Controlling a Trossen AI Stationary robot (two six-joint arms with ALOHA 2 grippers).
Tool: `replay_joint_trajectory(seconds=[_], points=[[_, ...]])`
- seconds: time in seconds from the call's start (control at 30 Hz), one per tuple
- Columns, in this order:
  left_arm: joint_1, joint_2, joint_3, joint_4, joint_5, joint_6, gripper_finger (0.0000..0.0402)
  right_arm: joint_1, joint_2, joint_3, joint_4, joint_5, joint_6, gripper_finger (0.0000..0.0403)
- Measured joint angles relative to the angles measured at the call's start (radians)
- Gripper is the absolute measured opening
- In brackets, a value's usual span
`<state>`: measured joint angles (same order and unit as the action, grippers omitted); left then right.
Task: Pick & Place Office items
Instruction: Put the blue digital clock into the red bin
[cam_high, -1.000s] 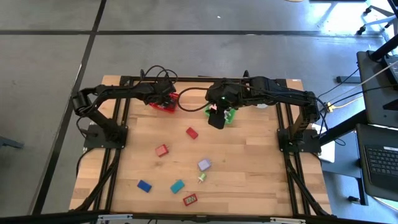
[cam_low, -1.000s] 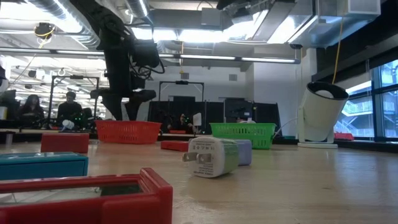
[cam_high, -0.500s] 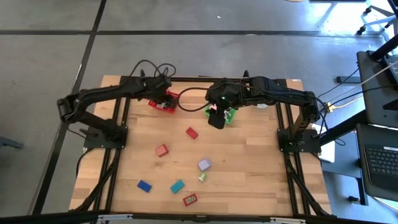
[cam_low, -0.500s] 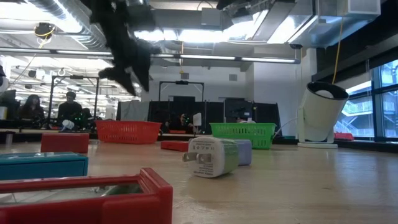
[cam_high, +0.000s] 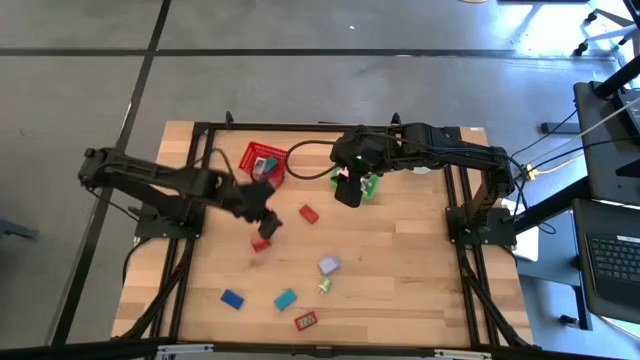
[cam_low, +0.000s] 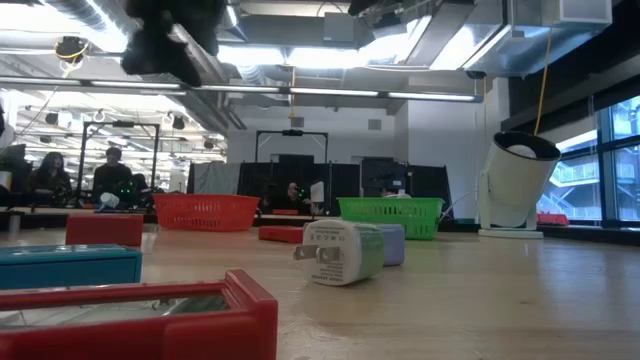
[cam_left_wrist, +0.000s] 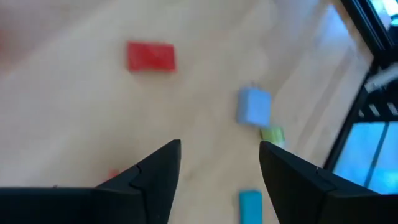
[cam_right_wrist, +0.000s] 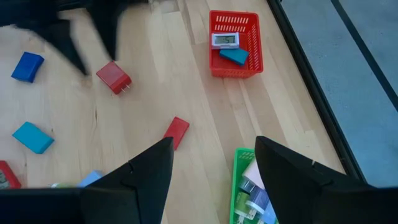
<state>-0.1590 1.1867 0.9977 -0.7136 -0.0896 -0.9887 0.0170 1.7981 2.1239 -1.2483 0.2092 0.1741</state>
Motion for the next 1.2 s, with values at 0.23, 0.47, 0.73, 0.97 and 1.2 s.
replay_joint_trajectory(seconds=[0.23,0.47,0.73,0.97,1.2], points=[[-0.226,0.058,0.0,-0.001,0.049,-0.184,0.0219,0.0,0.0,0.0,0.002,0.0,0.0,0.0228],[-0.385,0.136,0.0,-0.001,0.057,-0.005,0.0217,0.0,0.0,0.0,0.004,0.0,0.0,0.0228],[-0.515,0.218,0.0,-0.001,0.058,0.382,0.0216,0.0,0.0,0.0,0.007,0.0,0.0,0.0228],[-0.651,0.241,0.0,-0.046,0.056,0.554,0.0215,0.0,0.0,0.0,0.008,0.0,0.0,0.0228],[-0.776,0.236,-0.011,-0.082,-0.051,0.656,0.0215,0.0,0.0,0.0,0.027,0.0,0.0,0.0228]])
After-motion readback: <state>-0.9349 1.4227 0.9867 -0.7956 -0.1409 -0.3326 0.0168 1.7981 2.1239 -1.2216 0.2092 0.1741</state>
